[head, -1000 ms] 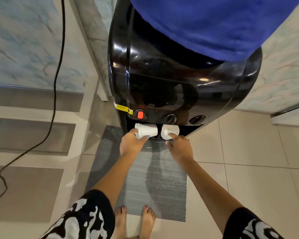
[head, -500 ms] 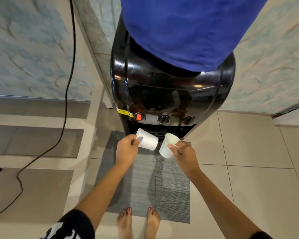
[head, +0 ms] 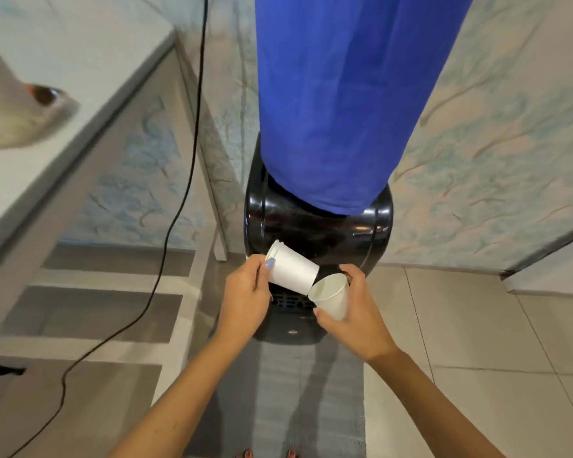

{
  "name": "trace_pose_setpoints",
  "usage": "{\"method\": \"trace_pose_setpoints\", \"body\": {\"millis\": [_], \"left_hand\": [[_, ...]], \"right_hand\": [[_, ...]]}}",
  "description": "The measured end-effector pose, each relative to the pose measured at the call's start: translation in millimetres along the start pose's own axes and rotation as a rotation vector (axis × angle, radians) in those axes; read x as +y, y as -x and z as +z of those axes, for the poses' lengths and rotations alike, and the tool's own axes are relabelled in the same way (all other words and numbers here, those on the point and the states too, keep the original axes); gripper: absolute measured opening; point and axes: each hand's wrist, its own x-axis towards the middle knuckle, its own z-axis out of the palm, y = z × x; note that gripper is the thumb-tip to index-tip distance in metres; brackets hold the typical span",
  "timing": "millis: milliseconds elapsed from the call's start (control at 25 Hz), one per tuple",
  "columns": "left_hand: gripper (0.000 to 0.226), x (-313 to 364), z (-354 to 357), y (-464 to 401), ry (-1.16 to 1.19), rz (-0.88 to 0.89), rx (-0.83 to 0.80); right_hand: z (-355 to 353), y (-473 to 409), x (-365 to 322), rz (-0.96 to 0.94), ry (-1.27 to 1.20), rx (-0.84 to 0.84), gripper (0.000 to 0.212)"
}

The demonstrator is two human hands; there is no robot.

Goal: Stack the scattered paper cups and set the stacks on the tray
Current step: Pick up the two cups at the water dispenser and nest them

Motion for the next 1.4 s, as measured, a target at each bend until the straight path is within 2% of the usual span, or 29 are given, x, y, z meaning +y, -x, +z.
{"method": "trace_pose_setpoints", "body": {"millis": [80,280,480,600,680,800,880,960,1000,1080,1160,1240,1320,1360,1400], "left_hand": [[0.023,27.8,-12.2,-3.5,-0.013,0.102,0.015],[0.022,86.4,-34.3,-10.3,0.042,0.246,-0.028],[0.021,133.9,-48.7,-19.7,0.104,0.338,-0.048],[0.023,160.0,-52.8,-21.7,0.115,0.397,-0.123],[0.029,175.4,-53.9,-24.0,0.042,0.428,-0.166],[0.036,188.9,-55.6,-24.6,-0.231,0.515,-0.11],[0.04,197.5,-64.1,-23.5,-0.249,0.535,-0.146],[0.06,208.9,-69.2,-28.3,-0.047,0.452,-0.287],[0.077,215.6,-68.9,-33.6,0.08,0.385,-0.354],[0.127,234.8,-60.8,-47.5,0.25,0.229,-0.417],[0.154,237.3,-50.7,-48.1,0.306,0.223,-0.483],[0.168,233.7,-41.8,-47.5,0.32,0.259,-0.464],[0.165,230.4,-38.0,-46.8,0.345,0.253,-0.399],[0.153,230.3,-36.3,-46.9,0.355,0.235,-0.385],[0.128,229.1,-38.4,-45.6,0.346,0.22,-0.381]], "right_hand": [[-21.3,0.0,-25.4,-0.081,0.062,0.042,0.084],[-65.6,1.9,-74.3,-0.235,0.228,0.133,0.071],[-94.2,2.8,-116.5,-0.294,0.229,0.188,0.066],[-111.1,0.5,-145.3,-0.307,0.165,0.224,0.06],[-121.4,-1.2,-161.5,-0.314,0.133,0.258,0.055],[-131.8,-1.0,-175.7,-0.309,0.072,0.279,0.044],[-137.6,1.0,-181.0,-0.296,0.023,0.274,0.04],[-141.5,2.7,-185.4,-0.296,0.009,0.245,0.042],[-142.3,3.0,-187.6,-0.301,0.015,0.234,0.044],[-143.1,2.4,-192.2,-0.315,0.042,0.226,0.046],[-141.9,0.8,-195.0,-0.333,0.084,0.221,0.045],[-140.7,0.4,-195.4,-0.344,0.151,0.23,0.047],[-139.8,1.3,-194.9,-0.362,0.216,0.249,0.053],[-139.6,2.1,-194.7,-0.373,0.235,0.256,0.055],[-139.7,3.5,-195.5,-0.382,0.24,0.256,0.058]]}}
